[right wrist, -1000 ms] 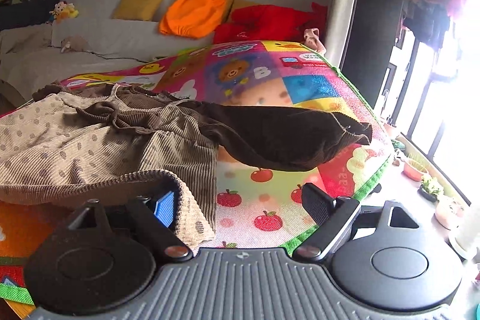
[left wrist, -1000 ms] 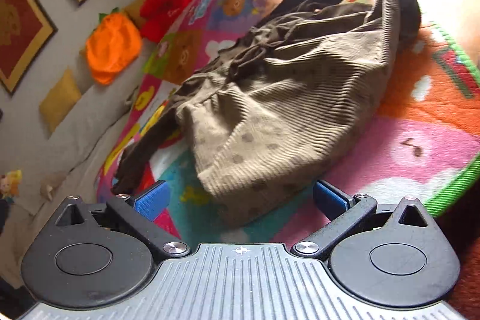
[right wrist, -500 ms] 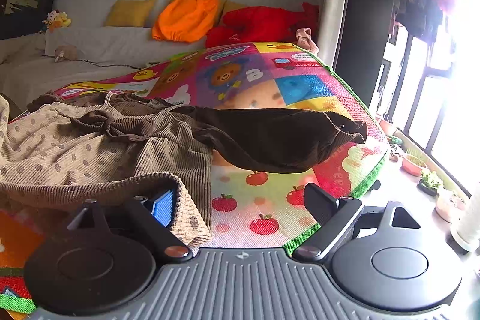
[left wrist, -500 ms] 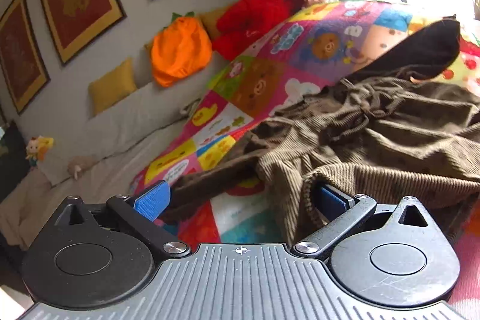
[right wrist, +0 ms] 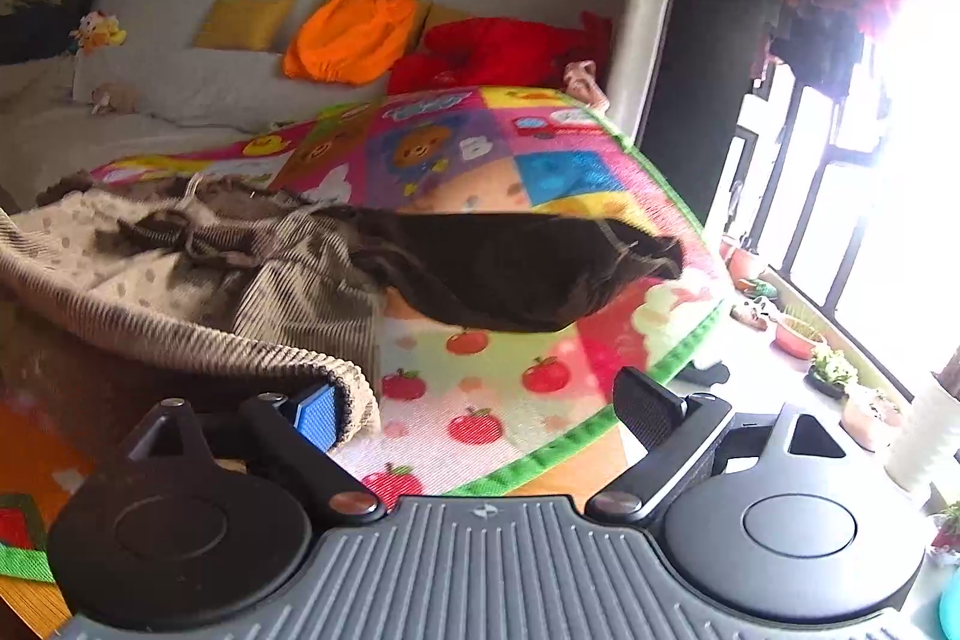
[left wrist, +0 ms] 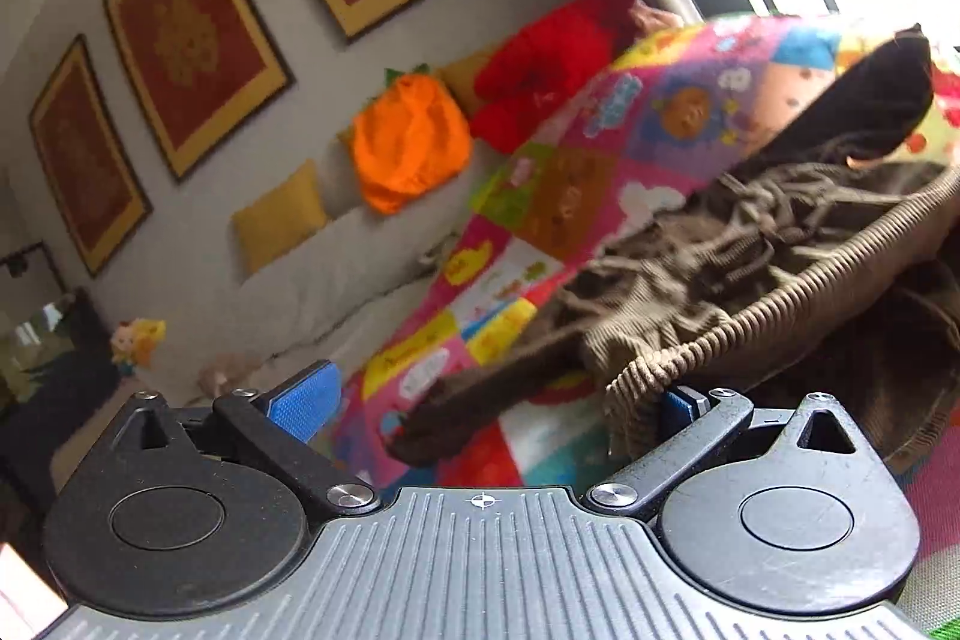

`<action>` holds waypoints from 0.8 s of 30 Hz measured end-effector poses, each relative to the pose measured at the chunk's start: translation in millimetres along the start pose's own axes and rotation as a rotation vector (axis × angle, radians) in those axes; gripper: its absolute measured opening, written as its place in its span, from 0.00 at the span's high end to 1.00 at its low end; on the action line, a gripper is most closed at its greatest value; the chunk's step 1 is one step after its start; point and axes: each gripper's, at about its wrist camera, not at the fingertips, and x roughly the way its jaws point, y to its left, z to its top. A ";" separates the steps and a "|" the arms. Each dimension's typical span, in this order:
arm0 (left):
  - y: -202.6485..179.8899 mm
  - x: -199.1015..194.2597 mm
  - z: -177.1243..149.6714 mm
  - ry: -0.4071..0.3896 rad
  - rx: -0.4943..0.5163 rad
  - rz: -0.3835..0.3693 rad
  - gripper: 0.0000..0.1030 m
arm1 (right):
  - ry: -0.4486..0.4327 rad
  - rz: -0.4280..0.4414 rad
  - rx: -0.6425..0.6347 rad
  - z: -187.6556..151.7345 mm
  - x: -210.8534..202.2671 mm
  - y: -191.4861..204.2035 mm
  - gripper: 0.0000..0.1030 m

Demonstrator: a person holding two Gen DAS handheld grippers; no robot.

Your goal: Fold clothes

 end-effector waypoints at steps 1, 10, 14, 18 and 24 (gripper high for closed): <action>4.9 -9.6 4.5 -0.021 0.003 0.005 0.00 | -0.024 -0.003 0.022 4.6 -10.1 -7.6 0.11; 15.0 -29.6 -39.1 0.184 -0.043 -0.277 0.00 | 0.055 0.053 -0.052 -16.9 -47.2 -16.2 0.10; 29.1 -20.2 -45.7 0.191 -0.213 -0.398 0.00 | 0.125 0.093 -0.078 -35.9 -57.1 -19.1 0.10; 34.0 1.6 -15.0 0.069 -0.402 -0.617 0.00 | 0.058 0.158 -0.006 -12.6 -52.1 -15.8 0.05; -36.1 58.0 28.5 0.069 -0.452 -0.821 0.00 | 0.053 0.445 0.111 27.7 15.0 34.5 0.05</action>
